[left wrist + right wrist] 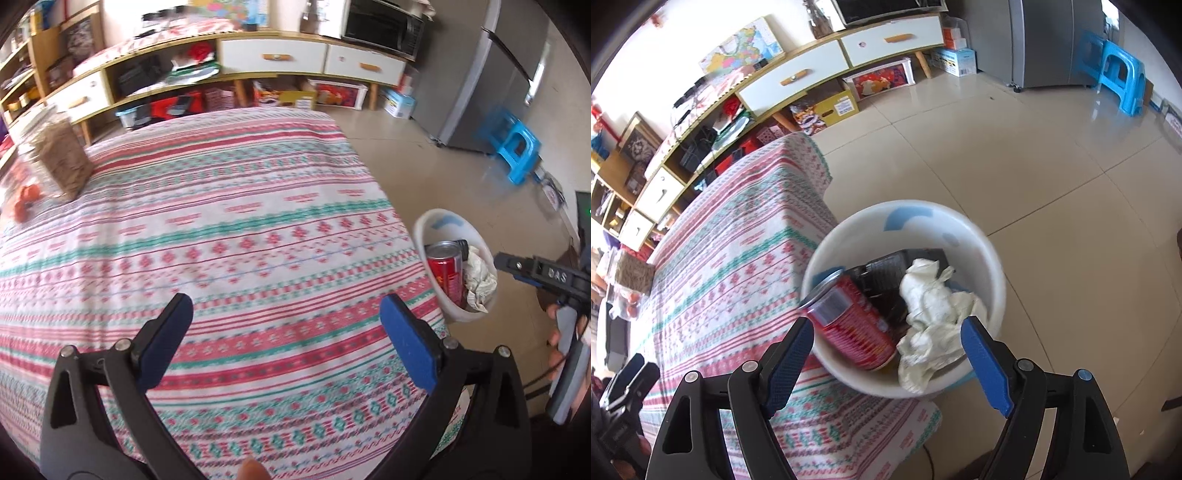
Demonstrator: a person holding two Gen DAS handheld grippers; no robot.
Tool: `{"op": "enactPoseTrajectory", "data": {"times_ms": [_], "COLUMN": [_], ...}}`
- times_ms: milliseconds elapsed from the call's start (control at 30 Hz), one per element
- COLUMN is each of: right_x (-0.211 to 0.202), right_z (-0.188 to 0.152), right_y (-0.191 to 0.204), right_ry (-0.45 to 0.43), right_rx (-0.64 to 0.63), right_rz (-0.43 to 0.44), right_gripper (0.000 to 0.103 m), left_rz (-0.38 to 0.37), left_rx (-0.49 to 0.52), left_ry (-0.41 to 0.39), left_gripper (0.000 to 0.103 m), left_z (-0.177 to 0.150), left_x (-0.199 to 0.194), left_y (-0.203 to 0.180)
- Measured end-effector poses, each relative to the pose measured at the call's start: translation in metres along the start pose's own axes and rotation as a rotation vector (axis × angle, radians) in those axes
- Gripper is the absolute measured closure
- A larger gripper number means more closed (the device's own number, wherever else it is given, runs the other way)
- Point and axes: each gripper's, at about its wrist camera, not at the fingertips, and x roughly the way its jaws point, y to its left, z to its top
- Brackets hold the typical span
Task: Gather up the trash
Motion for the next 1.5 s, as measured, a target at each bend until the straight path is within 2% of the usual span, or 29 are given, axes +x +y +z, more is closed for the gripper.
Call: {"op": "enactPoseTrajectory", "data": {"times_ms": [200,400,567,700,900,1500], "right_x": [-0.026,-0.049,-0.070,-0.075,-0.065,-0.056], "right_z": [-0.023,-0.055,-0.075,-0.085,-0.096,-0.102], "right_y": [0.032,0.054,0.077,0.085,0.093,0.101], "right_ry": [-0.049,-0.124,-0.216,-0.272,-0.275,-0.264], "right_rx": [-0.079,-0.133,-0.245,-0.299,-0.341,-0.368], "right_rz": [0.008,-0.011,-0.045,-0.071,-0.083,-0.087], "right_gripper": [0.018,0.017,0.017,0.015,0.015,0.015], "left_rz": [0.086,0.106,0.094,0.153,0.185,0.165], "left_rx": [0.010,-0.011,-0.061,-0.070,-0.088,-0.082], "left_ry": [-0.013,-0.051,-0.044,-0.091,-0.123,-0.117], "left_gripper": [0.002,0.002,0.002,0.002,0.002,0.002], "left_z": [-0.015,-0.029,-0.043,-0.054,-0.065,-0.068], "left_x": [-0.019,-0.039,-0.048,-0.058,-0.063,-0.066], "left_y": [0.012,0.024,0.038,0.043,0.052,0.051]}}
